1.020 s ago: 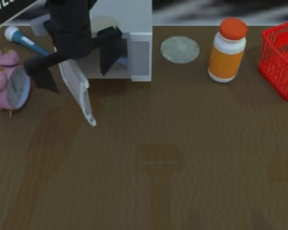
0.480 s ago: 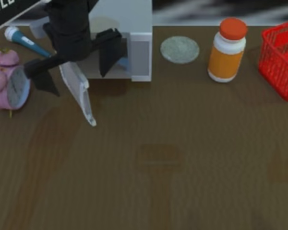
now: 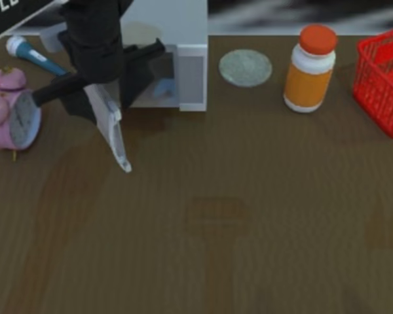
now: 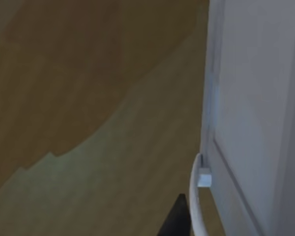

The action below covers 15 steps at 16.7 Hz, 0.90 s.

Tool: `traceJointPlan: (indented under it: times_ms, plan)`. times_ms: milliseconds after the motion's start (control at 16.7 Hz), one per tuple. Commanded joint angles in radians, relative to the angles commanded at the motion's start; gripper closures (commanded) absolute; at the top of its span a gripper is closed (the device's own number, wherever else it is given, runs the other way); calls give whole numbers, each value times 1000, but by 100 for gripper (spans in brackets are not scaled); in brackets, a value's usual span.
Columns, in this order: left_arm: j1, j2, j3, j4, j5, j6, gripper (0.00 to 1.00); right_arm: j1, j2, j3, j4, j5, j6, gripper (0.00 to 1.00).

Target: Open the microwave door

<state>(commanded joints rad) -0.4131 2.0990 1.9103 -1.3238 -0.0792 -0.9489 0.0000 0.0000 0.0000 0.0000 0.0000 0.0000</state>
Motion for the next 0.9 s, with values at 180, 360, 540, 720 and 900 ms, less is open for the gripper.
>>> traceJointPlan:
  times_ms: [180, 360, 540, 720, 900]
  plan:
    - [0, 0, 0, 0, 0, 0, 90, 0, 0, 0, 0, 0, 0, 0]
    - [0, 0, 0, 0, 0, 0, 100, 0, 0, 0, 0, 0, 0, 0]
    - [0, 0, 0, 0, 0, 0, 100, 0, 0, 0, 0, 0, 0, 0]
    - [0, 0, 0, 0, 0, 0, 100, 0, 0, 0, 0, 0, 0, 0]
    - [-3, 8, 2, -10, 3, 2, 100, 0, 0, 0, 0, 0, 0, 0]
